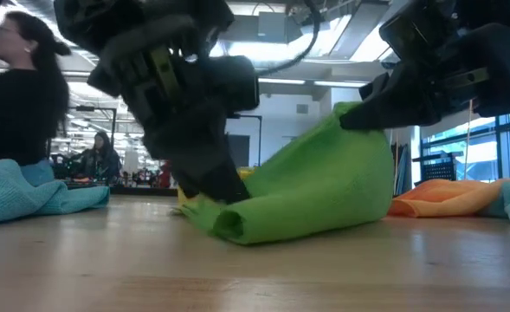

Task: Fold microfiber towels
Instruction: Fold the green towel

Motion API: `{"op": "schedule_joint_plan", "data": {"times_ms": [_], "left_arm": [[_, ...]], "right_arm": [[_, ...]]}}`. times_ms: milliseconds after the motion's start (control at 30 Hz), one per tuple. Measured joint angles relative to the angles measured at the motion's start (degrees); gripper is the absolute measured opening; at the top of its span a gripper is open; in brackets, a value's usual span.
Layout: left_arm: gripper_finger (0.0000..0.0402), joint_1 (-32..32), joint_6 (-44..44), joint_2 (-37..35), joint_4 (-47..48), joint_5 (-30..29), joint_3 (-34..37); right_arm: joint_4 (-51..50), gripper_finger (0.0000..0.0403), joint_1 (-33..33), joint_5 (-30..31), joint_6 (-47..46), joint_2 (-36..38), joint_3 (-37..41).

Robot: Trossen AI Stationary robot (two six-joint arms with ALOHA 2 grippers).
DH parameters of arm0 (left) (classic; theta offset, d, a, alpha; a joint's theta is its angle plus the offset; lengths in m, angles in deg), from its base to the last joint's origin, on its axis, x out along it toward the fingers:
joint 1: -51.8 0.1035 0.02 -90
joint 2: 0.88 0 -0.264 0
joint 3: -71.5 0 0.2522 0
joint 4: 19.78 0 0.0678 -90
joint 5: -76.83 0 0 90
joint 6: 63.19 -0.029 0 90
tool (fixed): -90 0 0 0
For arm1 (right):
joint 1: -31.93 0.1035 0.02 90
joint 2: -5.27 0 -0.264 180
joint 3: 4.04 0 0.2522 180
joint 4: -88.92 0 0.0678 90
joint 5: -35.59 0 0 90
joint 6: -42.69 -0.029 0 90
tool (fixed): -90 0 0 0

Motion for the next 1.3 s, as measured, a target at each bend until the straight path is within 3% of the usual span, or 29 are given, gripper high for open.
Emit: {"op": "schedule_joint_plan", "data": {"times_ms": [300,533,667,1300], "left_arm": [[0.0001,-0.2,-1.7,-9.1,8.2,-2.4,0.0],[0.0,0.9,-3.4,-14.4,19.1,-10.2,0.0],[0.0,2.6,-4.8,-14.9,23.3,-13.9,0.0],[0.0,8.8,-5.9,-14.9,34.4,-21.5,-0.1]], "right_arm": [[-1.0,0.0001,0.0,1.1,-0.5,0.0,0.0],[-0.5,0.0001,-0.2,11.4,-1.1,0.0,0.0],[0.3,0.0001,-1.9,13.9,-1.2,-0.2,0.0],[9.9,0.0,-15.9,7.0,0.2,-11.9,-1.1]]}}
